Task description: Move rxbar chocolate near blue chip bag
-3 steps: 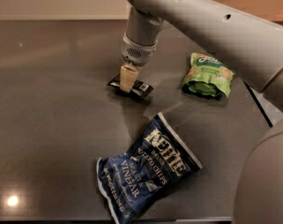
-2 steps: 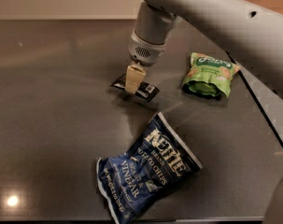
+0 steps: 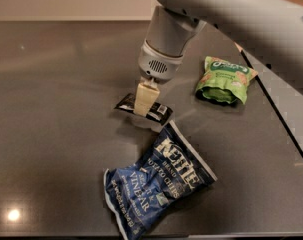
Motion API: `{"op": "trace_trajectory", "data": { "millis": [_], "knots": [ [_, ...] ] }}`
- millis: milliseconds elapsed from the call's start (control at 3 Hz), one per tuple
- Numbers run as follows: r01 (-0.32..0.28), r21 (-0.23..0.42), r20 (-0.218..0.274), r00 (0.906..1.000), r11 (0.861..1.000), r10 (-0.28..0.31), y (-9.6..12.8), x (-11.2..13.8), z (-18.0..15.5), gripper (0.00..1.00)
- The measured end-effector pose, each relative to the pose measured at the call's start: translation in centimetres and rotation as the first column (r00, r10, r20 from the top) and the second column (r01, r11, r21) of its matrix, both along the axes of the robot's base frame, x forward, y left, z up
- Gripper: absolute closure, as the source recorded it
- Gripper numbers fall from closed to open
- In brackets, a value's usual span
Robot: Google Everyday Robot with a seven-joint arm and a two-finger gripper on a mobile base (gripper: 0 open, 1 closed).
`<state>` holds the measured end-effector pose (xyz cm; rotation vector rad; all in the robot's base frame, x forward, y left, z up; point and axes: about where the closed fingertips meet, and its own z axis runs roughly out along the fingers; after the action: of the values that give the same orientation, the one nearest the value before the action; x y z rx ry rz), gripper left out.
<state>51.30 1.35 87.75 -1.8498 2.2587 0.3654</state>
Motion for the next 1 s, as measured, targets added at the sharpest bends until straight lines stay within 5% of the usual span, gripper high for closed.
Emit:
{"op": "trace_trajectory", "data": {
  "millis": [333, 1000],
  "knots": [
    [-0.053, -0.002, -0.024, 0.9983, 0.999, 0.053, 0.8, -2.5, -0.3, 1.0],
    [-0.147, -0.001, -0.046, 0.9881, 0.989, 0.147, 2.4, -5.6, -0.8, 0.59]
  ]
}}
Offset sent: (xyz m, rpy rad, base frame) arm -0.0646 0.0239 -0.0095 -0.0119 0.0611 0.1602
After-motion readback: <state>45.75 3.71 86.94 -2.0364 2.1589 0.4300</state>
